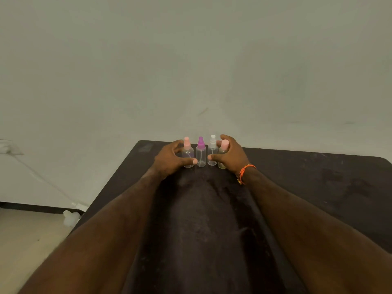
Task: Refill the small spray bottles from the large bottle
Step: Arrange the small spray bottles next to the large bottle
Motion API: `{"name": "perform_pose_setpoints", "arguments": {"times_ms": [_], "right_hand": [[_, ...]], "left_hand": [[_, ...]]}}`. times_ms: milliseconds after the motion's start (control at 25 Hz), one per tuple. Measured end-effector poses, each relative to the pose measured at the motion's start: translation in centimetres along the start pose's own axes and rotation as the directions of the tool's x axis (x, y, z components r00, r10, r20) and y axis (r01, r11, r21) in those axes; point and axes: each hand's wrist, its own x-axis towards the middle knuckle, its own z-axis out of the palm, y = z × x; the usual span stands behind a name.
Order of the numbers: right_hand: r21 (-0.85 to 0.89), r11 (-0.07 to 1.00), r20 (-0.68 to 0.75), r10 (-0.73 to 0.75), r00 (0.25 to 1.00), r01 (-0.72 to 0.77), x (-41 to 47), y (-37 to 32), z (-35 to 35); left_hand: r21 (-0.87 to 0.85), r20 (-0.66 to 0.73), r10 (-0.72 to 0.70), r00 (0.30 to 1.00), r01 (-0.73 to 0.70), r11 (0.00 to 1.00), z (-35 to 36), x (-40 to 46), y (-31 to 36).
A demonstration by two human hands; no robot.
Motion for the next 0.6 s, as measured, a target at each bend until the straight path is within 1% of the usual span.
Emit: {"name": "perform_pose_setpoints", "arguments": {"times_ms": [120, 240, 360, 480, 600], "right_hand": [[-0.045, 0.998, 0.0, -0.049, 0.999, 0.049, 0.7, 0.2, 0.7], [-0.042, 0.999, -0.024, -0.026, 0.999, 0.025, 0.3, 0.6, 1.0], [-0.029, 0.999, 0.011, -0.016, 1.0, 0.016, -0.8, 0.4, 1.0], [-0.029, 0.999, 0.064, -0.01, 0.998, 0.012, -2.6, -0.2, 0.6], [-0.047, 0.999, 0.079, -0.011, 0.997, 0.014, -5.2, -1.2, -0.4]], "left_hand": [[-0.074, 0.048, 0.079, 0.996, -0.075, 0.994, 1.2, 0.3, 0.9], [-0.11, 0.036, 0.084, 0.996, -0.079, 0.991, 2.3, 0.2, 0.6], [-0.072, 0.02, 0.067, 0.998, -0.065, 0.995, 2.6, -0.4, 0.7], [-0.035, 0.059, 0.062, 0.996, -0.059, 0.998, 2.4, -2.0, 1.2], [-0.003, 0.091, 0.035, 0.995, -0.034, 0.999, 2.1, -5.0, 1.9]]}}
